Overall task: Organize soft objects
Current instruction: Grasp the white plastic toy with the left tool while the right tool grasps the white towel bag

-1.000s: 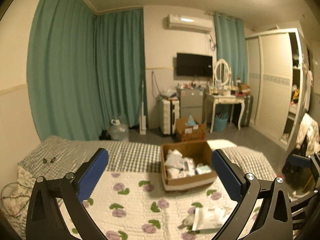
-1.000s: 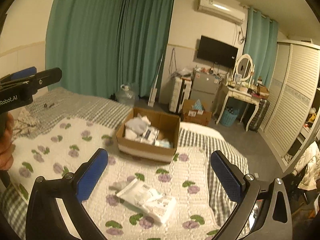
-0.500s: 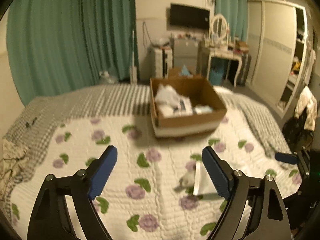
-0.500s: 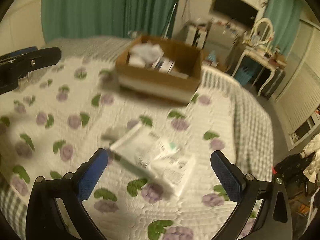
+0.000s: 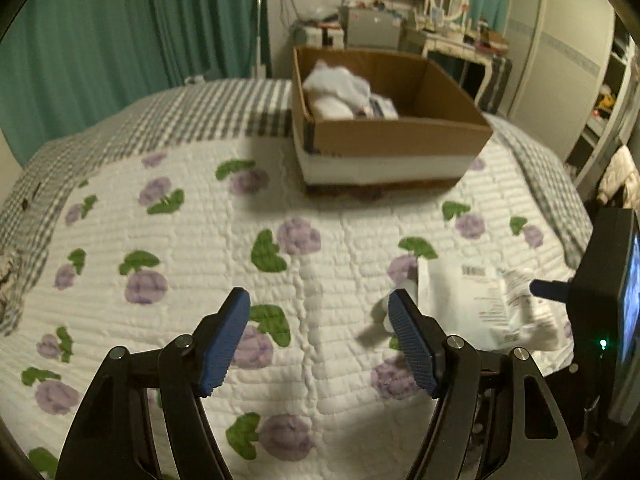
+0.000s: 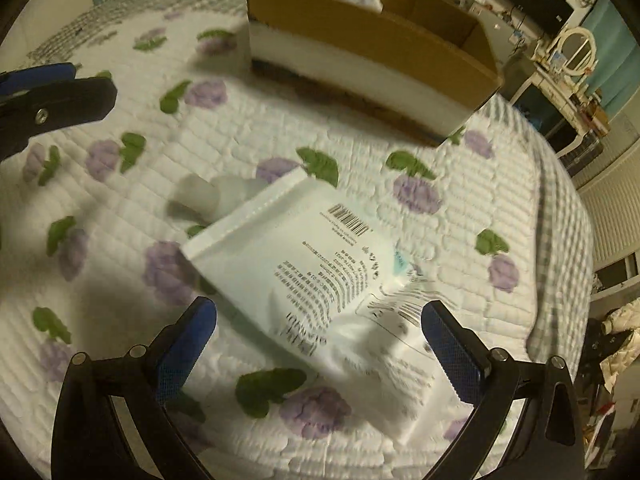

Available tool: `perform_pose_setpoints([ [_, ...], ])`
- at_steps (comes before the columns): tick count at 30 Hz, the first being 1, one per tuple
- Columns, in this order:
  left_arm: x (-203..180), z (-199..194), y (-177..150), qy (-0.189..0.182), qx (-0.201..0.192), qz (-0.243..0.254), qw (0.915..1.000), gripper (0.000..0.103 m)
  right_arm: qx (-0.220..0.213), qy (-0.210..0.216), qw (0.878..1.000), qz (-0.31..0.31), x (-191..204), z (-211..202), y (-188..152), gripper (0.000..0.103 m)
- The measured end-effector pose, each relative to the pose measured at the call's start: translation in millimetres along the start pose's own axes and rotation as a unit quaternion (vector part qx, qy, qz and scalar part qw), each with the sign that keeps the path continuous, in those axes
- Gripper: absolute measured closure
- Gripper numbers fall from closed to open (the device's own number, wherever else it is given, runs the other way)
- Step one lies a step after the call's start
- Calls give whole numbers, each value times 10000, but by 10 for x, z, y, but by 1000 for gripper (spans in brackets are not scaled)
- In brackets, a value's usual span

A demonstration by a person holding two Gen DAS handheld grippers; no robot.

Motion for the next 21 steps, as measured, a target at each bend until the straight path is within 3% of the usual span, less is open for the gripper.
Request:
perform_pose_setpoints([
  [3, 1, 146, -25, -39, 171, -26, 9998, 32, 215, 81, 9995, 217, -67, 196, -17, 6],
  [5, -19, 244, -34, -95, 291, -39, 9995, 32, 297, 220, 9982, 478, -152, 285, -23, 26],
  [7, -58, 304, -30, -149, 360, -27, 9992, 32, 265, 622, 9934, 923, -293, 312, -13, 46],
  [14, -362, 556, -43, -532, 665, 173, 9962, 32, -14, 969, 9801, 1734, -694, 250, 36, 59],
  [21, -448, 958, -205, -537, 1133, 71, 9921, 32, -105, 985, 9742, 2030, -946, 247, -1, 59],
])
Point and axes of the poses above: each gripper's, at about its wrist camera, not at the fingertips, and z roughly the way its jaws point, x to its left, y to its top, the point moved 6 cm from there along z, roughly the way its jaws point, and after that the axes turned 9 degrees about -y, right-handed, at the moved point
